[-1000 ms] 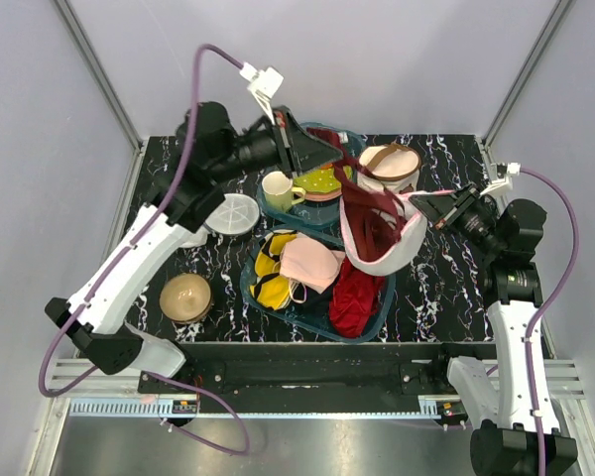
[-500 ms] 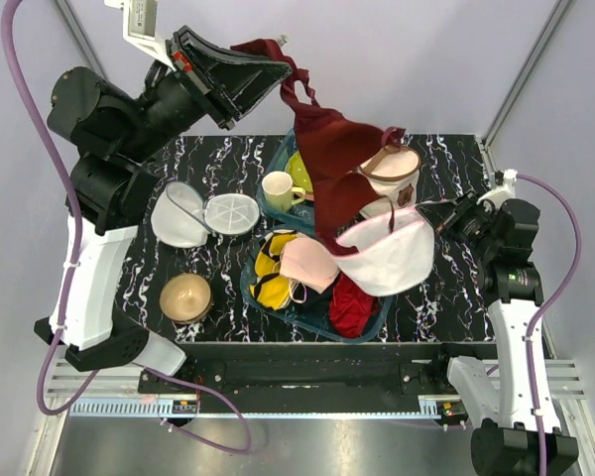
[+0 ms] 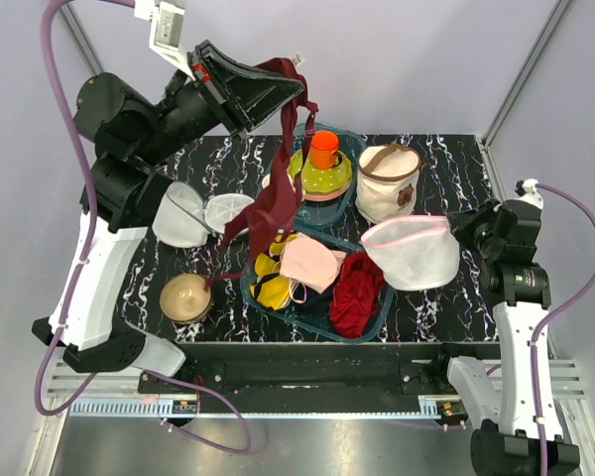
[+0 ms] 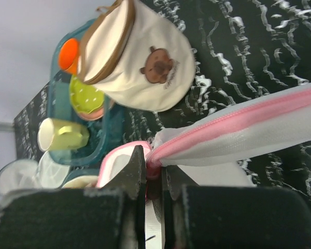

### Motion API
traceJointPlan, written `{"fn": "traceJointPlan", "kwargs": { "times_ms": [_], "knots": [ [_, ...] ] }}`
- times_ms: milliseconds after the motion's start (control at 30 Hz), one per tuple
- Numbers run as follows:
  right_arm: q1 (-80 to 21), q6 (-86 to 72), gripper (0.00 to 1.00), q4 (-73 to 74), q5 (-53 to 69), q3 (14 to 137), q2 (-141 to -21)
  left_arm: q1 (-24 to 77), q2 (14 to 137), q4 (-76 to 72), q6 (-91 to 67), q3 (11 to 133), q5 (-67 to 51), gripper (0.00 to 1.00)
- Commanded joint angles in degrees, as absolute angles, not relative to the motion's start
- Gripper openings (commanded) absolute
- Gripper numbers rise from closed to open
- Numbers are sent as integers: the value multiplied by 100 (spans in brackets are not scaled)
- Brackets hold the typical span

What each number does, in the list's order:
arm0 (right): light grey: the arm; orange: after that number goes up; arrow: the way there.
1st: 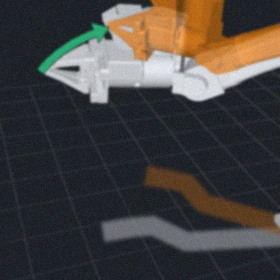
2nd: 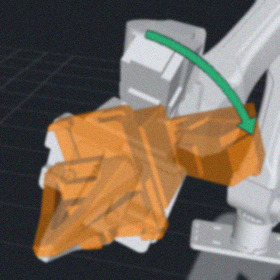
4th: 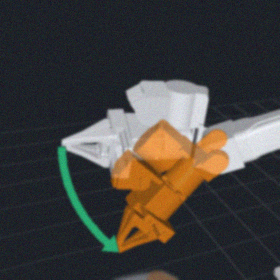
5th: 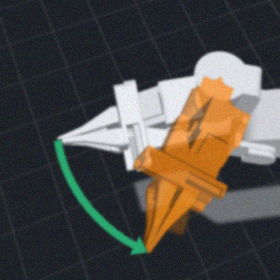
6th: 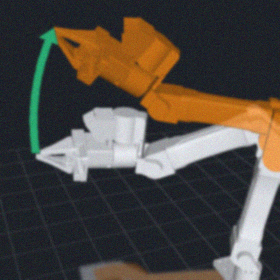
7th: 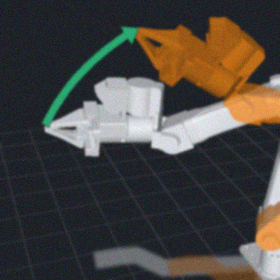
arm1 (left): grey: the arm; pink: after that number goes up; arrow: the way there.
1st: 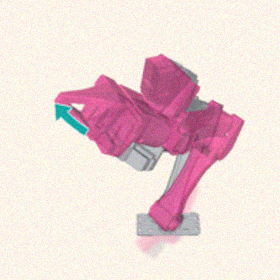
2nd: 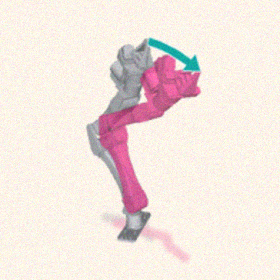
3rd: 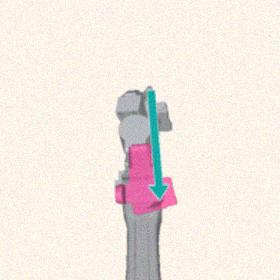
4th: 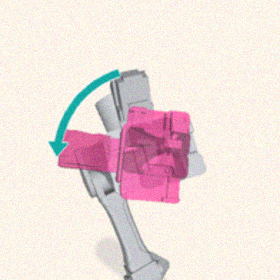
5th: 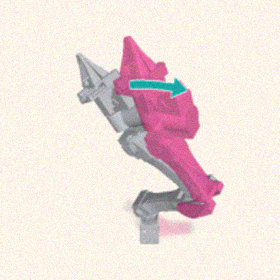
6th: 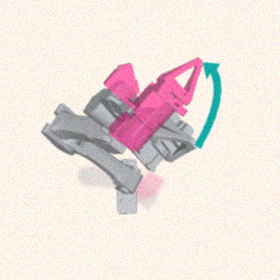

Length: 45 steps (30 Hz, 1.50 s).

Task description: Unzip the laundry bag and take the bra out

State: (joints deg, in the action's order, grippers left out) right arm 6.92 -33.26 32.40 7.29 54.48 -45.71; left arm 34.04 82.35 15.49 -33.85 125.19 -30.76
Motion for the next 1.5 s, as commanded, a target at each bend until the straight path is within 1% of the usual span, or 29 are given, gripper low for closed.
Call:
{"fn": "traceJointPlan", "kwargs": {
  "times_ms": [0,167,267,333,400,433,533,567,733,833,1000,1167,1267,1467],
  "knots": [
    [668,-3147,0,3630,-465,5818,-4377,3384,8165,1020,-3577,12507,-3269,0],
    [677,-3155,0,3647,-606,5810,-4324,3384,8069,871,-3673,12270,-3340,0],
    [668,-3164,0,3656,-729,5818,-4289,3384,7859,625,-3770,11630,-3357,0],
    [677,-3138,0,3674,-782,5845,-4272,3384,7683,362,-3840,10788,-3436,0],
    [668,-3112,0,3683,-800,5862,-4263,3384,7446,-217,-3998,10067,-3612,0],
    [668,-3094,0,3691,-800,5854,-4254,3384,7418,-376,-4225,9411,-3621,0],
    [668,-3129,0,3709,-739,5836,-4280,3384,7427,-1053,-4770,8608,-3744,0],
    [668,-3138,0,3700,-712,5836,-4289,3384,7435,-1220,-4851,8535,-3840,0],
    [668,-3138,0,3700,-721,5853,-4245,3401,7348,-792,-4563,8805,-3754,0],
    [668,-3155,0,3692,-712,5871,-4236,3401,7138,-46,-4062,9447,-3472,0],
    [668,-3190,0,3683,-650,5871,-4236,3401,7014,404,-3587,10396,-3235,0],
    [668,-3199,0,3639,-580,5819,-4219,3401,7075,563,-3577,10398,-3252,0],
    [668,-3217,0,3630,-528,5827,-4236,3401,7110,299,-3814,10231,-3392,0],
    [668,-3243,0,3604,-475,5827,-4254,3401,7154,273,-3805,10266,-3445,0]
  ]
}}
